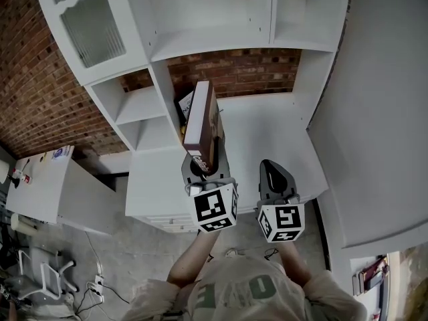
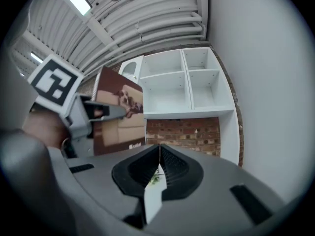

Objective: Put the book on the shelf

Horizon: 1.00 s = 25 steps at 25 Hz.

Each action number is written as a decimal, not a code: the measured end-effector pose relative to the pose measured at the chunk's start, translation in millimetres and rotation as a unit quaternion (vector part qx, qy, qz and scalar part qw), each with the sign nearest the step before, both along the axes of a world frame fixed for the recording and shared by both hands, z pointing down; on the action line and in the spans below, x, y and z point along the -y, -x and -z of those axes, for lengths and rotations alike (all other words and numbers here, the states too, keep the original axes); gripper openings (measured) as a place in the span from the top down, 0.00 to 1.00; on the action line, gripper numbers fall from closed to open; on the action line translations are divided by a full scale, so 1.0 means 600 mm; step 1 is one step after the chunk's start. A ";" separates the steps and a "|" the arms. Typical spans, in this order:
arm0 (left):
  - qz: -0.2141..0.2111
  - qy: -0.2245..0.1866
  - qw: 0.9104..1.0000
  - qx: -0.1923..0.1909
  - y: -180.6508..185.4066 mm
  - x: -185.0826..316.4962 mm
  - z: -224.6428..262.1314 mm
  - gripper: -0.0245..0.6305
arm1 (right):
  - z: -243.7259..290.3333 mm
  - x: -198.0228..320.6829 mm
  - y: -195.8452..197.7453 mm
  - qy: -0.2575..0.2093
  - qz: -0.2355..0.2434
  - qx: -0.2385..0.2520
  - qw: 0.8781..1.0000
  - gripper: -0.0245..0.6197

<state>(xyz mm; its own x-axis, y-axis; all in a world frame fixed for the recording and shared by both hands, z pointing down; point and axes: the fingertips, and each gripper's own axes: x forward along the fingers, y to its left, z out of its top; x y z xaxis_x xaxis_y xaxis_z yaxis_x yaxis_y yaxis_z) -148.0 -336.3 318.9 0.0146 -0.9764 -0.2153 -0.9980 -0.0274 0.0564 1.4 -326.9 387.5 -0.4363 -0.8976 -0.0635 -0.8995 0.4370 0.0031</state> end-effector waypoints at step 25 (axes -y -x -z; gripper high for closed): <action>0.023 0.018 0.999 0.023 -0.110 0.448 0.350 0.73 | -0.017 -0.021 -0.256 0.035 -0.184 0.043 0.981 0.94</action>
<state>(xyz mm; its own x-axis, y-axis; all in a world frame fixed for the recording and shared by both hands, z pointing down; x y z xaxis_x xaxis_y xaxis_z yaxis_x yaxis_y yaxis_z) -81.8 -605.3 109.0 -0.0219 -0.9834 -0.1801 -0.9997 0.0205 0.0099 155.1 -314.5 397.5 -0.0777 -0.9968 -0.0191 -0.9920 0.0792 -0.0979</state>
